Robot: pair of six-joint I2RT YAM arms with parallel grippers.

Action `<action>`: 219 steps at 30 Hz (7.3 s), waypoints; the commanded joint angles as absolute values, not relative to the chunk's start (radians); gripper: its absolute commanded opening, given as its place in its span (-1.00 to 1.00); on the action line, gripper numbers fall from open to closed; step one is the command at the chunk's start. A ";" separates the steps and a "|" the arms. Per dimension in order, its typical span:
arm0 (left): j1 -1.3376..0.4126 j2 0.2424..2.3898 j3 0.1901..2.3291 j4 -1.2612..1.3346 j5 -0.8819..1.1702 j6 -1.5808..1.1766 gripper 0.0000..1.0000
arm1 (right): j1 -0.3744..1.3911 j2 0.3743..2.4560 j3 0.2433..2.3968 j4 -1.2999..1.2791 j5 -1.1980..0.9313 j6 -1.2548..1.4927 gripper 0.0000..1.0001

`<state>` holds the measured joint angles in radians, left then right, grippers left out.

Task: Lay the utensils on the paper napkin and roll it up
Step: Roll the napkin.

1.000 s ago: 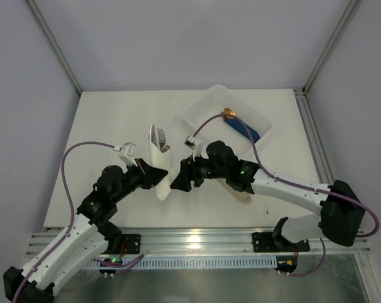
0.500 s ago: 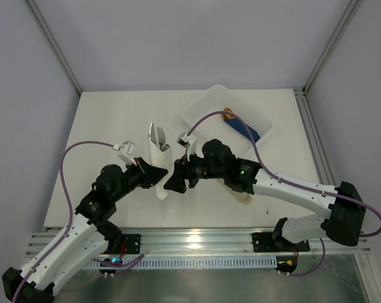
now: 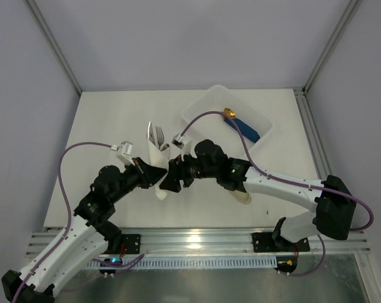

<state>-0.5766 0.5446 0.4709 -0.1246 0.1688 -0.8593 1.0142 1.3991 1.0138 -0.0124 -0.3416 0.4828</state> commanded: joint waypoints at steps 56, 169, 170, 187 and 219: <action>-0.581 0.474 0.526 -0.028 0.222 -0.931 -1.00 | 0.940 1.465 0.986 0.479 -0.630 0.629 0.37; -0.581 0.304 0.522 -0.058 0.278 -0.976 -1.00 | 0.982 1.557 0.891 1.112 -0.798 0.957 -0.93; -0.581 0.304 0.523 -0.067 0.276 -0.974 -1.00 | 0.980 1.555 0.890 1.118 -0.799 0.957 -0.93; -0.581 0.281 0.540 -0.129 0.267 -0.942 0.10 | 0.980 1.532 0.865 1.141 -0.816 0.942 -0.92; -0.581 0.377 0.491 0.029 0.325 -1.052 -0.02 | 0.996 1.503 0.904 1.000 -0.861 0.848 -0.92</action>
